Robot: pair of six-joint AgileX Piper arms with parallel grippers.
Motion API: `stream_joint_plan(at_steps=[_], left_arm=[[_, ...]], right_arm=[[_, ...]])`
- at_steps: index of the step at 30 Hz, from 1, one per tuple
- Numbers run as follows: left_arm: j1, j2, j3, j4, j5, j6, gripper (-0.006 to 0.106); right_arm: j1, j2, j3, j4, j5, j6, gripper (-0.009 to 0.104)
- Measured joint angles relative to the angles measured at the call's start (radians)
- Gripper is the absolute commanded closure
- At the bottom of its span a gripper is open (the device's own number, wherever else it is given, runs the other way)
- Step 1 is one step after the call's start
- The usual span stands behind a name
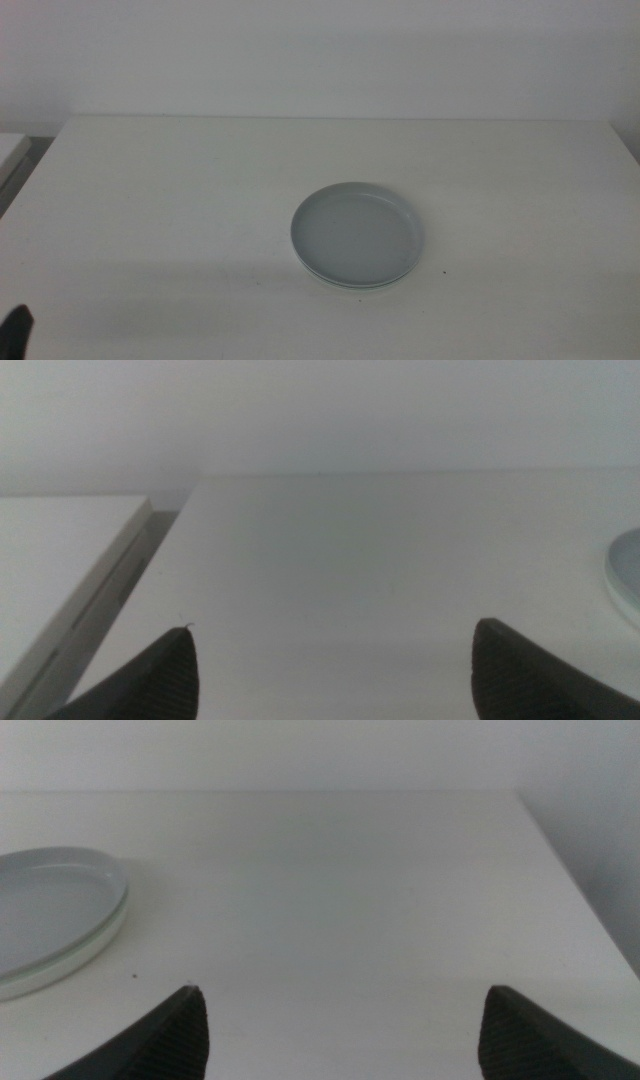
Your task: Stack the three bowls on top of each other.
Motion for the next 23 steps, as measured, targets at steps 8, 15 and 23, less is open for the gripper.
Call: stream_joint_plan(at_steps=[8, 15, 23], left_arm=[[0.0, 0.0, 0.106, 0.002, -0.102, 0.0, 0.007], [0.0, -0.001, 0.113, 0.009, -0.097, 0.0, 0.007], [0.0, -0.001, 0.113, 0.022, -0.097, 0.0, 0.007]], right_arm=[[-0.036, -0.106, 0.01, -0.019, 0.024, 0.008, 0.002], [-0.037, -0.106, 0.01, -0.024, 0.02, 0.008, 0.002], [-0.037, -0.106, 0.01, -0.024, 0.016, 0.008, 0.002]])
